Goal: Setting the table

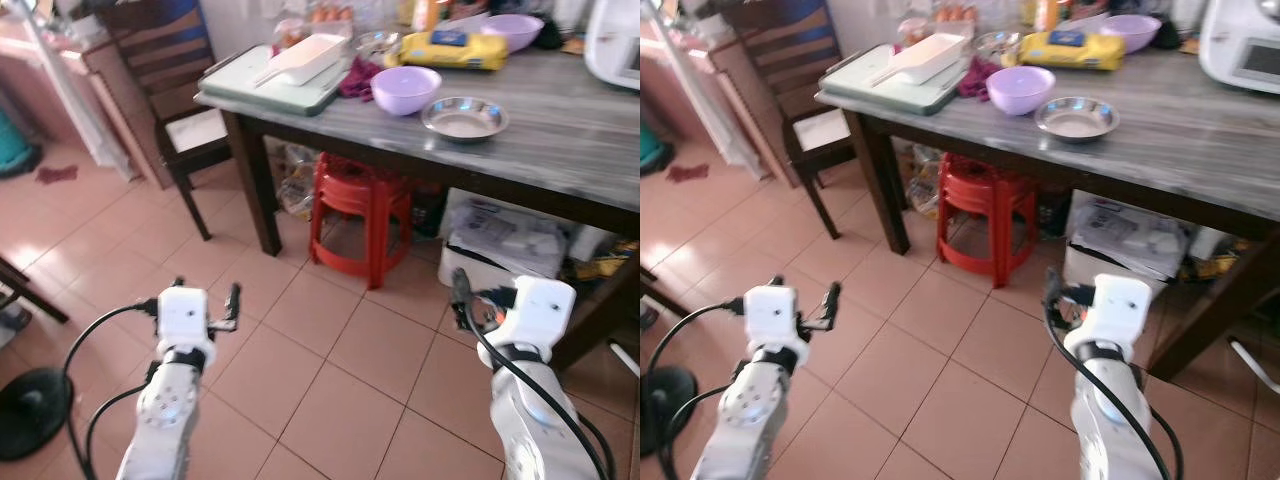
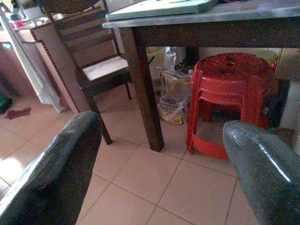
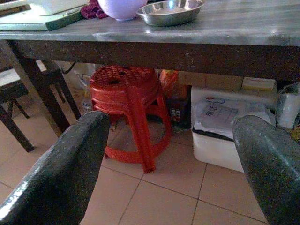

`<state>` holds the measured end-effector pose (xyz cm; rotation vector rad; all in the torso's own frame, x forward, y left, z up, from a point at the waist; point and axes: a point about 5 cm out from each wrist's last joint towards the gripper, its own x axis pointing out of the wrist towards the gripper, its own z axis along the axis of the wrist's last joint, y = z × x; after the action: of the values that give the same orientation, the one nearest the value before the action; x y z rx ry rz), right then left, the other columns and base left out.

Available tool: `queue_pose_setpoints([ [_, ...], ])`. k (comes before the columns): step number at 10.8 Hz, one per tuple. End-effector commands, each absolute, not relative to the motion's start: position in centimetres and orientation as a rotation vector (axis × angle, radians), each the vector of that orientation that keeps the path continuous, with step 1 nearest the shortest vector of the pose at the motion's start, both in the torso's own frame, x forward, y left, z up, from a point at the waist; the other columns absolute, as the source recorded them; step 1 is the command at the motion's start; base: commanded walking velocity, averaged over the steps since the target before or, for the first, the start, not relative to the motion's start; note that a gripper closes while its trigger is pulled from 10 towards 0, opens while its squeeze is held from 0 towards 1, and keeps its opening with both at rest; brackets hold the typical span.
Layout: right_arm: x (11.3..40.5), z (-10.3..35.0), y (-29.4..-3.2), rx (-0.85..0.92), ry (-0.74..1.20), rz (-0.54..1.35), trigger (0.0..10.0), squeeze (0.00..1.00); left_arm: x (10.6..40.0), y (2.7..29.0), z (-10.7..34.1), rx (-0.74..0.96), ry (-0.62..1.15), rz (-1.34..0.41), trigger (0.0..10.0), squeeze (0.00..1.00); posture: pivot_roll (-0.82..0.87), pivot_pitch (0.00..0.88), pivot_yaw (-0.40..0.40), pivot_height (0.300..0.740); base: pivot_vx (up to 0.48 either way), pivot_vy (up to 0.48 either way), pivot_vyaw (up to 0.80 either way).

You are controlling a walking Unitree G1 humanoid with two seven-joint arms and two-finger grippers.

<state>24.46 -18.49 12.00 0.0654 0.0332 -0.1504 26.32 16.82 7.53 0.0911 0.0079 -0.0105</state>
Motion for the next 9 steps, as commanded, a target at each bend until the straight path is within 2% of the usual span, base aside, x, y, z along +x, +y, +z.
queue_pose_setpoints([
  [1,24.2,12.3,-18.7,0.076,0.025,-0.154,10.0,0.0,26.2,16.8,7.5,0.1,0.012,-0.013,10.0,0.0,-0.13,0.072,0.086,0.74,0.0,0.0,-0.55],
  [4,25.0,12.6,-19.6,0.057,0.009,-0.195,10.0,0.0,27.3,15.1,7.9,0.085,0.013,-0.137,10.0,0.0,-0.15,0.069,0.075,0.74,0.0,0.0,-0.79],
  [7,26.4,13.1,-19.0,0.047,-0.012,-0.144,10.0,0.0,27.7,15.6,7.5,0.057,0.037,-0.09,10.0,0.0,-0.14,0.048,0.071,0.74,0.0,0.0,-0.79],
  [9,27.2,13.3,-19.1,0.036,-0.008,-0.111,10.0,0.0,27.7,14.3,7.6,0.009,0.024,-0.093,10.0,0.0,-0.13,0.034,0.026,0.74,0.0,0.0,-0.28],
])
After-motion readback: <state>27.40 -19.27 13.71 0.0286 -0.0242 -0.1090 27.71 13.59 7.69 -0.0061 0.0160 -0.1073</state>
